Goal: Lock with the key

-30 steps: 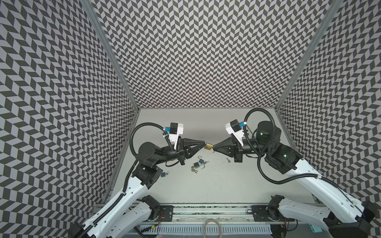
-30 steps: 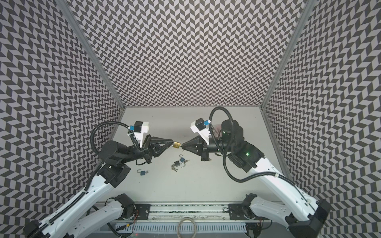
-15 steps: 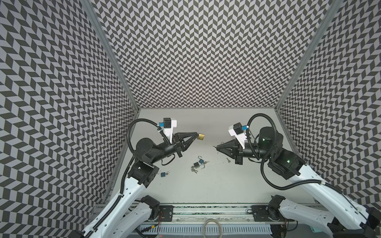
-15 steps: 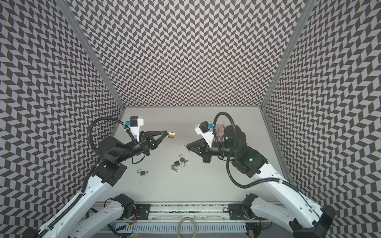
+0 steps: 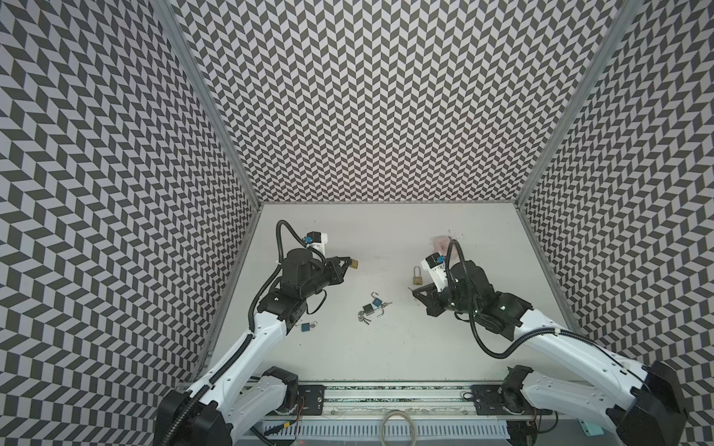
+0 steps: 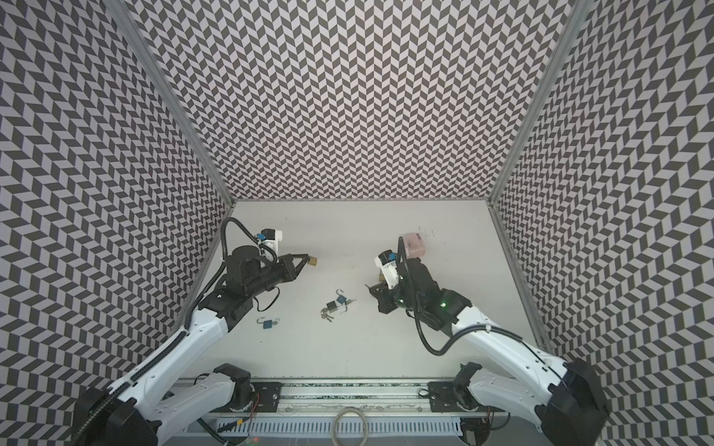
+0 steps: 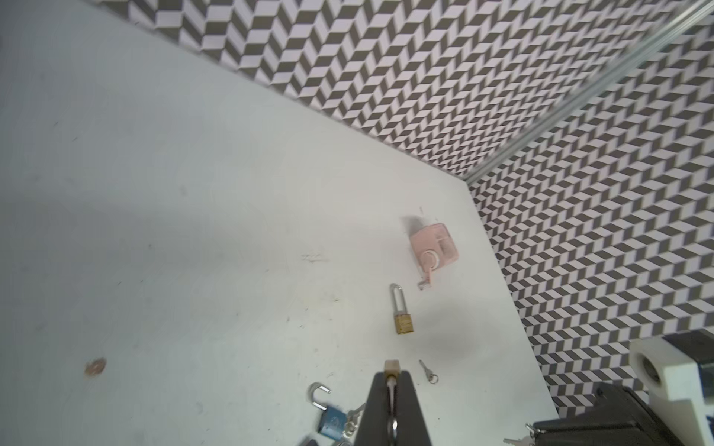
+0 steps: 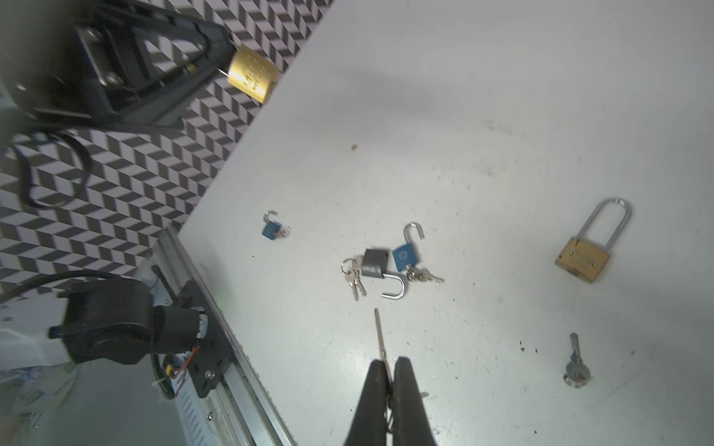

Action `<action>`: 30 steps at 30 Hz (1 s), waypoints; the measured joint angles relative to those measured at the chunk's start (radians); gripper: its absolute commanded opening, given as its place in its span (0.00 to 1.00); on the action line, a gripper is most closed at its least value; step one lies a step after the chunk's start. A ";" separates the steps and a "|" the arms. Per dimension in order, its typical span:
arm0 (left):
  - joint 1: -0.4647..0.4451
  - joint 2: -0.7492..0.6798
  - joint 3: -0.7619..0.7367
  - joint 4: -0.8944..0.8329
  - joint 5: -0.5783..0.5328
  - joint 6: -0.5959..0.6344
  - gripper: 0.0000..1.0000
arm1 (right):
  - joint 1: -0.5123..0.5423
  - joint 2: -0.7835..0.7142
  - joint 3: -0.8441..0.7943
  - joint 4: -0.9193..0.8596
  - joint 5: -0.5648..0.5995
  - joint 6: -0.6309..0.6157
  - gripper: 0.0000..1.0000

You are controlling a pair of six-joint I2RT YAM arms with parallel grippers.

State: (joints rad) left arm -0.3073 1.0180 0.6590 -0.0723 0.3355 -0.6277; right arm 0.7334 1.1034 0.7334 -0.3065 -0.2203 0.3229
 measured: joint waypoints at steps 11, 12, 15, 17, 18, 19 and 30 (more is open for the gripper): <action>0.085 -0.009 -0.072 -0.005 0.025 -0.030 0.00 | 0.037 0.166 -0.076 0.091 0.060 0.044 0.00; 0.085 -0.009 -0.071 -0.004 0.027 -0.031 0.00 | 0.037 0.185 -0.076 0.103 0.061 0.044 0.00; 0.085 -0.009 -0.072 -0.003 0.034 -0.036 0.00 | 0.037 0.248 -0.066 0.113 0.084 0.044 0.00; 0.085 -0.010 -0.072 -0.003 0.038 -0.039 0.00 | 0.037 0.290 -0.057 0.113 0.109 0.045 0.00; 0.085 -0.011 -0.072 -0.003 0.040 -0.040 0.00 | 0.037 0.307 -0.056 0.113 0.127 0.045 0.00; 0.085 -0.012 -0.072 -0.002 0.043 -0.040 0.00 | 0.037 0.321 -0.055 0.113 0.139 0.045 0.00; 0.085 -0.012 -0.072 0.006 0.056 -0.044 0.00 | 0.032 0.408 -0.009 0.123 0.188 0.046 0.18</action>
State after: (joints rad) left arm -0.2218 1.0058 0.5873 -0.0666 0.3912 -0.6716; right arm 0.7650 1.5112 0.7242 -0.1833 -0.0326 0.3687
